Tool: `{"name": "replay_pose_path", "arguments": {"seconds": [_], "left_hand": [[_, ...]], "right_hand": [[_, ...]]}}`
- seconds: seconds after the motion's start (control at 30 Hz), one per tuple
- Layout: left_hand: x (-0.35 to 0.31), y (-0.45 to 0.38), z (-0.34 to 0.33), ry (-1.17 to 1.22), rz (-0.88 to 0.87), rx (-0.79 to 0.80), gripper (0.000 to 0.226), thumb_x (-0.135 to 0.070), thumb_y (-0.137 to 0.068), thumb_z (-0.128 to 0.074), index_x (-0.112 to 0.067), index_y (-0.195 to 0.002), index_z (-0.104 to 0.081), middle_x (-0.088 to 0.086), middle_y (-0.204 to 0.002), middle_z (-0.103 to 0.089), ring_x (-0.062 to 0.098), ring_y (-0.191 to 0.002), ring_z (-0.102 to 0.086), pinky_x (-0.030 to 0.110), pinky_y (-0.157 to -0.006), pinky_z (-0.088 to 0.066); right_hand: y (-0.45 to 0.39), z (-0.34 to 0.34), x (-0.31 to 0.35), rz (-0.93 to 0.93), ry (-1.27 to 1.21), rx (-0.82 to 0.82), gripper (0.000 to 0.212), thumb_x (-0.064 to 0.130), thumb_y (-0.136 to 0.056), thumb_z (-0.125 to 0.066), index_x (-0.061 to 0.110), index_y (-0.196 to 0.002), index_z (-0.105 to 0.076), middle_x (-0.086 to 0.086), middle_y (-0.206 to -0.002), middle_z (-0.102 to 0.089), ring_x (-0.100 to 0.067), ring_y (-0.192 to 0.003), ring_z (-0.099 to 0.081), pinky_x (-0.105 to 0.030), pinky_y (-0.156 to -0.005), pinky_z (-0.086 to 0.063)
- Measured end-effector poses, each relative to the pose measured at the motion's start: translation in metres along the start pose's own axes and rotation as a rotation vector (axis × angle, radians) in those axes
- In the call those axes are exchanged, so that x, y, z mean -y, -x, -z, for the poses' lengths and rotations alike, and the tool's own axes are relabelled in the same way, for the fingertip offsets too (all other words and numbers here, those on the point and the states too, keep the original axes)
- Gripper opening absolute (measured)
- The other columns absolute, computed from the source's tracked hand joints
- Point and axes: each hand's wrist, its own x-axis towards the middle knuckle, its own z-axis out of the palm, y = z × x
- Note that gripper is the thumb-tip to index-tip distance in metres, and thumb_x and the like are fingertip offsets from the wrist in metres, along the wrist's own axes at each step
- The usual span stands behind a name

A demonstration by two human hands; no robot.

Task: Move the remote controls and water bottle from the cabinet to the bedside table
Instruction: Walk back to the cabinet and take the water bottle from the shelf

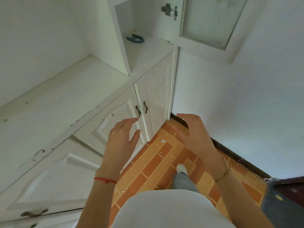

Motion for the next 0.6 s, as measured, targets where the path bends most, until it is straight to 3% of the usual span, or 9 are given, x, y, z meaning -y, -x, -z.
{"name": "replay_pose_path", "arguments": {"seconds": [0.07,0.17,0.6], "left_hand": [[-0.002,-0.024,-0.005,-0.002,0.007,0.0,0.039,-0.024,-0.097,-0.057,-0.023,-0.135,-0.054,0.0,-0.133,-0.06,0.02,-0.127,-0.052,0.045,-0.11,-0.04],[-0.01,-0.062,-0.013,0.004,0.025,-0.027,0.038,-0.025,-0.097,-0.056,-0.022,-0.134,-0.054,-0.001,-0.132,-0.06,0.02,-0.126,-0.053,0.045,-0.109,-0.041],[-0.084,-0.196,-0.051,0.038,0.169,-0.236,0.039,-0.025,-0.096,-0.058,-0.022,-0.135,-0.054,-0.001,-0.132,-0.06,0.019,-0.124,-0.054,0.042,-0.107,-0.044]], "right_hand": [[-0.024,0.004,-0.002,-0.013,-0.018,0.002,0.044,0.035,-0.095,-0.056,0.02,-0.136,-0.049,0.0,-0.135,-0.051,-0.017,-0.129,-0.04,-0.03,-0.107,-0.029],[-0.066,0.013,-0.009,0.008,-0.016,0.021,0.044,0.033,-0.094,-0.058,0.02,-0.136,-0.05,-0.001,-0.137,-0.051,-0.017,-0.131,-0.04,-0.034,-0.109,-0.031],[-0.251,0.087,-0.043,0.339,0.088,0.128,0.046,0.037,-0.095,-0.055,0.023,-0.138,-0.047,0.004,-0.136,-0.052,-0.012,-0.13,-0.037,-0.032,-0.108,-0.034]]}}
